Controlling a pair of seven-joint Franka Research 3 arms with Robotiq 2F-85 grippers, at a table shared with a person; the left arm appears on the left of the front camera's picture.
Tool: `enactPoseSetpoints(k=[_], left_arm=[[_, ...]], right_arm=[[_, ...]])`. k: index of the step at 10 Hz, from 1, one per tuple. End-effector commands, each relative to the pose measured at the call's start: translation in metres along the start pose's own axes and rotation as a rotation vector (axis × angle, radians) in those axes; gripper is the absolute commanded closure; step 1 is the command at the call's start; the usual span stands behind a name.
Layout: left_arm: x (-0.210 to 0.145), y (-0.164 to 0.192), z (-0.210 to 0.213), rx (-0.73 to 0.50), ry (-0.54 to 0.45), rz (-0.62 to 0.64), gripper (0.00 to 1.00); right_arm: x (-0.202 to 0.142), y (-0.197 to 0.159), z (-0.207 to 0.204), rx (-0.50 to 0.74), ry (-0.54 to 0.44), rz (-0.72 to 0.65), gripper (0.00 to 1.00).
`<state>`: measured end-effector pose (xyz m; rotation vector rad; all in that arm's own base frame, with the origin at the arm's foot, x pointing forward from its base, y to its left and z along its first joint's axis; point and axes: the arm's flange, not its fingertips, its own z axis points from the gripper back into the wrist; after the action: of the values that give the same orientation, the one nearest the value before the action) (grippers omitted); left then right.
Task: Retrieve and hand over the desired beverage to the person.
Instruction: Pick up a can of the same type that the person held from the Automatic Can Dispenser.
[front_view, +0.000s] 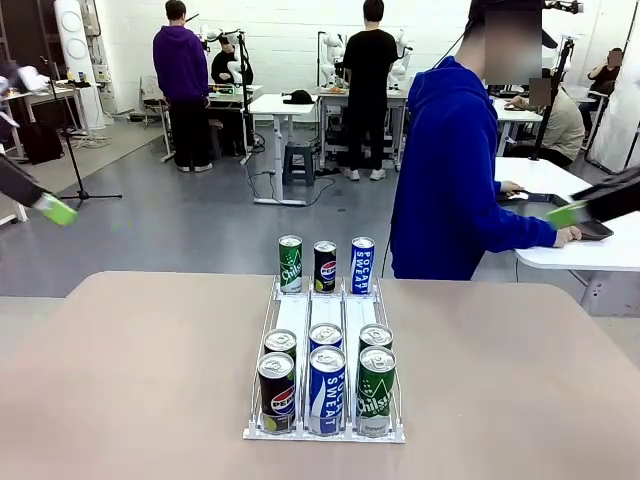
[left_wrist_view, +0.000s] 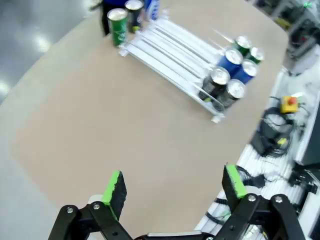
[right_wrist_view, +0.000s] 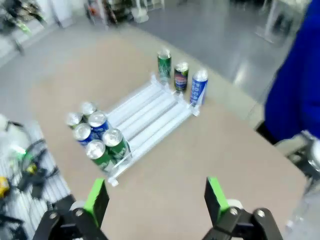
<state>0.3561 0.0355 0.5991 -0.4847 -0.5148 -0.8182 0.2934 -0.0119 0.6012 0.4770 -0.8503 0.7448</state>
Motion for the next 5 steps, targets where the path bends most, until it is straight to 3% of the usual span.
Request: enactPoseSetpoints(k=[1,5], left_arm=[[0.01,0.044,0.031,-0.169,0.016,0.067,0.0],[-0.038,0.086,0.07,-0.214,-0.163,0.197,0.0]], right_arm=[[-0.032,-0.028,0.038,0.042,-0.097,-0.15,0.0],[-0.078,-0.059,0.099,-0.03,-0.216,-0.332,0.0]])
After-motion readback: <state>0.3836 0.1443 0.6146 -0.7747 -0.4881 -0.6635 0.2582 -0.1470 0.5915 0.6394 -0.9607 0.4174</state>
